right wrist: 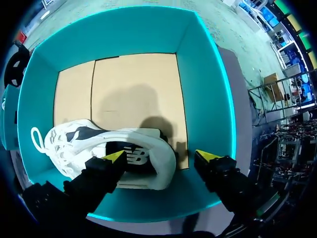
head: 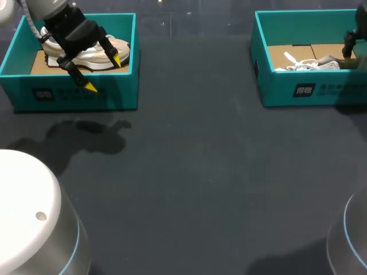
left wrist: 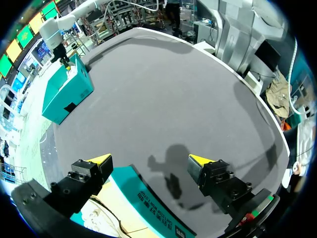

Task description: Take the shoe out of the shoebox, open the shoe tongue, remove and reinsert the insole, then place the shoe into the shoebox

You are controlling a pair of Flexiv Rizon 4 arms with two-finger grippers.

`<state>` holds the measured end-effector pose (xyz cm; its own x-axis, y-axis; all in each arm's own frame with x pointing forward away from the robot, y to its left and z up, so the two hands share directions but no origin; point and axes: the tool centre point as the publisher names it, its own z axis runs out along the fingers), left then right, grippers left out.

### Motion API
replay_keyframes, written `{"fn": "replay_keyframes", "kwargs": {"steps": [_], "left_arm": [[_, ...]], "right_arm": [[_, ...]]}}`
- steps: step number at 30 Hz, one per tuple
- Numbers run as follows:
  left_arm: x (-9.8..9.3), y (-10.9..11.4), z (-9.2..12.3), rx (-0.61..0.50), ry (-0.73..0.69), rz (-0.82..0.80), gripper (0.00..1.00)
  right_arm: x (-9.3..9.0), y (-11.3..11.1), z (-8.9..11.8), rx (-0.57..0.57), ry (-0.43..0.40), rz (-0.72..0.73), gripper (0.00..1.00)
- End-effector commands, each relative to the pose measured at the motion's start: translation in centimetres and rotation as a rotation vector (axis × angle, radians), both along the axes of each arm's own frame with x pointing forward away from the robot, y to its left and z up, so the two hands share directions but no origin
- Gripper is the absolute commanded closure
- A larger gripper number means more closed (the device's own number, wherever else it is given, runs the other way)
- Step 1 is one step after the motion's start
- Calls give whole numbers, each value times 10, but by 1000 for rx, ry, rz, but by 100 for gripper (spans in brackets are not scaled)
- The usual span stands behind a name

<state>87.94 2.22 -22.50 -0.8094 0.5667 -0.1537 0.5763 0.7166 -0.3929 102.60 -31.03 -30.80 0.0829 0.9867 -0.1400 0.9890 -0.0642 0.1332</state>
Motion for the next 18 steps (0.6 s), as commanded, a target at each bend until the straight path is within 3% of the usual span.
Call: {"fn": "replay_keyframes", "kwargs": {"steps": [1,18], "left_arm": [[0,0,0,2,-1,0,0],[0,0,0,2,-1,0,0]], "right_arm": [[-10,13,37,-20,1,-13,3],[-57,71,121,-23,-2,-16,0]]}}
